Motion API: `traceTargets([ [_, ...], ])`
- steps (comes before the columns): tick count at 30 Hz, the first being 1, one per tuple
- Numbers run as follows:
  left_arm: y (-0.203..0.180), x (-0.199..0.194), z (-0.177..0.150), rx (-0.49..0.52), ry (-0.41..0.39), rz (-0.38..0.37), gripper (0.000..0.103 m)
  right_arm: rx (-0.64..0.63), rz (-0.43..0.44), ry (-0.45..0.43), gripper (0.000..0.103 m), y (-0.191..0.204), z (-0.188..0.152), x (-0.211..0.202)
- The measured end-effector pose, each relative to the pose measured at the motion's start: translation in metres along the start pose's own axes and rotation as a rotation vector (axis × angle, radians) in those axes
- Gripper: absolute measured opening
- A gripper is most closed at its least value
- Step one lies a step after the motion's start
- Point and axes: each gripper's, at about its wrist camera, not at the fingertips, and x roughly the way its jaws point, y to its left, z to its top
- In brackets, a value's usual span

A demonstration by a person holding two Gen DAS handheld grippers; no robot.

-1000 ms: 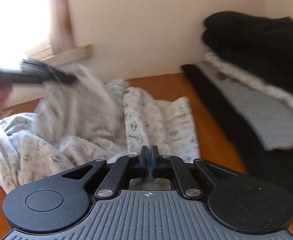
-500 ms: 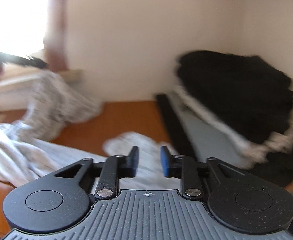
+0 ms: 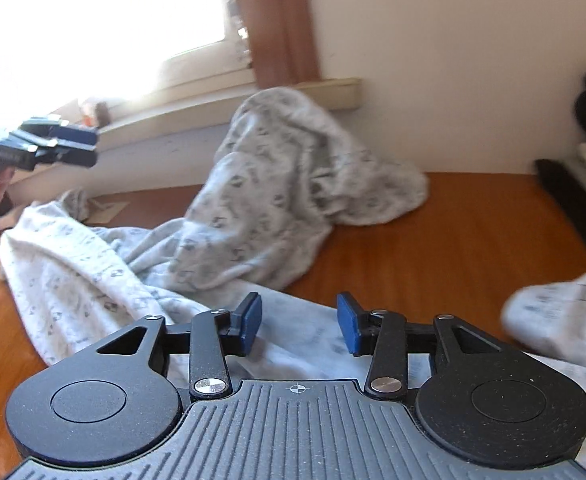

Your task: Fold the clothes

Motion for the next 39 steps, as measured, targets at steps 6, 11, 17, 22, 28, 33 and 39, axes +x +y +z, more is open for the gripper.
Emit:
traceTargets([
  [6, 0.061, -0.047, -0.065, -0.186, 0.037, 0.15, 0.077, 0.041, 0.057, 0.003, 0.047, -0.007, -0.005, 0.01],
  [11, 0.093, -0.081, -0.105, -0.329, 0.059, 0.267, 0.077, 0.121, 0.138, -0.006, 0.053, -0.022, -0.006, 0.01],
  [17, 0.099, -0.104, -0.135, -0.379, 0.067, 0.344, 0.079, 0.124, 0.147, -0.005, 0.054, -0.021, -0.006, 0.009],
  [22, 0.112, -0.111, -0.157, -0.415, 0.065, 0.362, 0.079, 0.0, 0.051, -0.019, 0.054, 0.001, -0.006, 0.004],
  [28, 0.127, -0.122, -0.178, -0.438, 0.017, 0.318, 0.08, -0.055, 0.067, -0.063, 0.054, 0.051, 0.017, -0.002],
  [33, 0.142, -0.129, -0.192, -0.453, -0.048, 0.279, 0.088, -0.165, 0.131, -0.025, 0.054, 0.12, 0.044, 0.028],
  [39, 0.168, -0.144, -0.206, -0.592, -0.215, 0.175, 0.099, -0.28, 0.279, 0.052, 0.054, 0.216, 0.072, 0.089],
])
